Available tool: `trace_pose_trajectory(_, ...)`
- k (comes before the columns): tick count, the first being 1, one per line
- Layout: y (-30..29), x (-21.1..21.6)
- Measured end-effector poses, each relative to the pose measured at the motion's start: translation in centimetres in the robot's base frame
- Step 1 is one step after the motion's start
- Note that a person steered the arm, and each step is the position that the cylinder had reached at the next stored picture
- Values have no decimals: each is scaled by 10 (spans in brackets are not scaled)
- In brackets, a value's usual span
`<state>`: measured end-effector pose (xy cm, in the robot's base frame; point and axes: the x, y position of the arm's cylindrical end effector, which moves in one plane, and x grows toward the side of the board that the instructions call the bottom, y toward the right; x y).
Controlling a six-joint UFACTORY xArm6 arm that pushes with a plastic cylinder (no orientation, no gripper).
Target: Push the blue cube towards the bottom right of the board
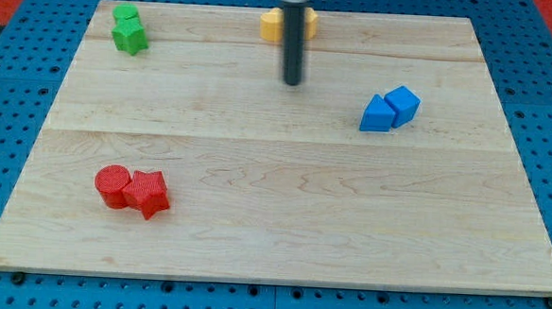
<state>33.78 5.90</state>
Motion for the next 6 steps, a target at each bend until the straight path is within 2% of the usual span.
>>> trace_pose_trajectory(1,87,9)
trace_pose_trajectory(2,90,36)
trace_pose_trajectory(4,87,130)
trace_pose_trajectory(5,90,156)
trace_pose_trajectory(6,140,111)
